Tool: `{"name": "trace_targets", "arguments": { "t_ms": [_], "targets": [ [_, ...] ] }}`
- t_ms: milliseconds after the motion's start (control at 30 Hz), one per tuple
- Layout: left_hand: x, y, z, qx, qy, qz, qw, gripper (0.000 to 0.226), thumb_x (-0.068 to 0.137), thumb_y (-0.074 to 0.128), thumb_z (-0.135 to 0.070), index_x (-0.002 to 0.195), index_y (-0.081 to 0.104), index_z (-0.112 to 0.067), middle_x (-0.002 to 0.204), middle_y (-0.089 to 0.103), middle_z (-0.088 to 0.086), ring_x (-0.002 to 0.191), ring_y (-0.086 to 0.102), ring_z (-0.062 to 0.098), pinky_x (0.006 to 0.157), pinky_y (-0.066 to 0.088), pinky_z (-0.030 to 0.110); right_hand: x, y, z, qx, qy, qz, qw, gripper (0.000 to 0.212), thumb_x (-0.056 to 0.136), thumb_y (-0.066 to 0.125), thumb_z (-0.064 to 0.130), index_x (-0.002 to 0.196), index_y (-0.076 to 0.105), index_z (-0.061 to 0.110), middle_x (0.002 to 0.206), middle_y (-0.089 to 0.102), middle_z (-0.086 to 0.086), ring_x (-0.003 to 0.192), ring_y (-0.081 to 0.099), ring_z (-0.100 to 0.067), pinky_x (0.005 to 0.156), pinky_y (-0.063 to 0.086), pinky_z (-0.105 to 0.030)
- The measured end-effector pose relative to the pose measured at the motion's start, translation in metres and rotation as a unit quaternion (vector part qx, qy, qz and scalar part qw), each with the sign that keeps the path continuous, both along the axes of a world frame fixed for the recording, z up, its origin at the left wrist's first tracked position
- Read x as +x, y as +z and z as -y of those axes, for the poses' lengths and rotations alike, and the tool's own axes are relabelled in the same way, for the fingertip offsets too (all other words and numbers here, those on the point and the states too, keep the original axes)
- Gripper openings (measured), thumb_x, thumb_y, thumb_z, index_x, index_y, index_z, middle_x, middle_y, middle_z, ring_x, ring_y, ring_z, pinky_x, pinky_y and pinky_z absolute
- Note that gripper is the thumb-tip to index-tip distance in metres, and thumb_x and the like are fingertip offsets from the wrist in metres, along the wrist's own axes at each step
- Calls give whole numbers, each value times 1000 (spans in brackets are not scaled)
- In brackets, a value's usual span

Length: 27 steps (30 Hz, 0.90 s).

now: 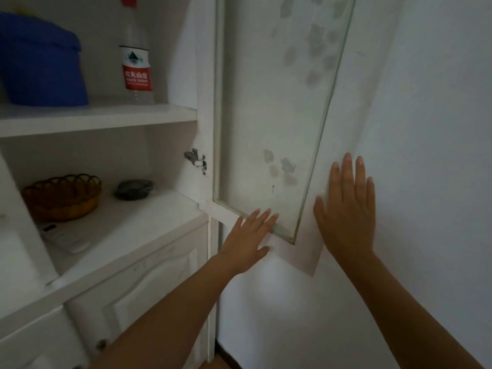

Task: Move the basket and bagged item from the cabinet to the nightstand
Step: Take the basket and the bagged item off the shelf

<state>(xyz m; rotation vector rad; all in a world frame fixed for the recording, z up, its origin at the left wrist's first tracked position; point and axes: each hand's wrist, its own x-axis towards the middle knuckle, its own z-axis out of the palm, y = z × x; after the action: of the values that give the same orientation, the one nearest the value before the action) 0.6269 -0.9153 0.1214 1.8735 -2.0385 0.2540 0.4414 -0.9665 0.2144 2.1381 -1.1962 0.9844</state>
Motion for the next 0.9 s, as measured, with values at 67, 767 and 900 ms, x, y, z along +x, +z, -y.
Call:
{"name": "trace_targets", "arguments": {
  "t_ms": [67,767,900],
  "targets": [
    [7,11,-10,-15,16,-29,999,67,92,45,-33,143,3,-27,154,8,0,140,2,18,112,3,40,8,3,-6,-18,54,29,998,59,88,35,26,139,23,-1,149,23,-24,139,14,-34,113,15,-44],
    [118,11,-212,-70,406,-16,911,40,90,50,-29,127,47,-14,131,52,9,120,46,26,101,34,40,159,-60,-47,253,484,-5,838,43,92,49,17,134,41,12,139,44,-7,129,37,-21,104,25,-26],
    [125,1,-212,-66,425,-35,902,39,90,50,-29,127,47,-14,130,53,9,118,48,25,99,38,40,172,-74,-46,287,481,-33,828,41,93,46,21,134,41,16,138,45,-4,128,37,-18,106,33,-37]
  ]
}}
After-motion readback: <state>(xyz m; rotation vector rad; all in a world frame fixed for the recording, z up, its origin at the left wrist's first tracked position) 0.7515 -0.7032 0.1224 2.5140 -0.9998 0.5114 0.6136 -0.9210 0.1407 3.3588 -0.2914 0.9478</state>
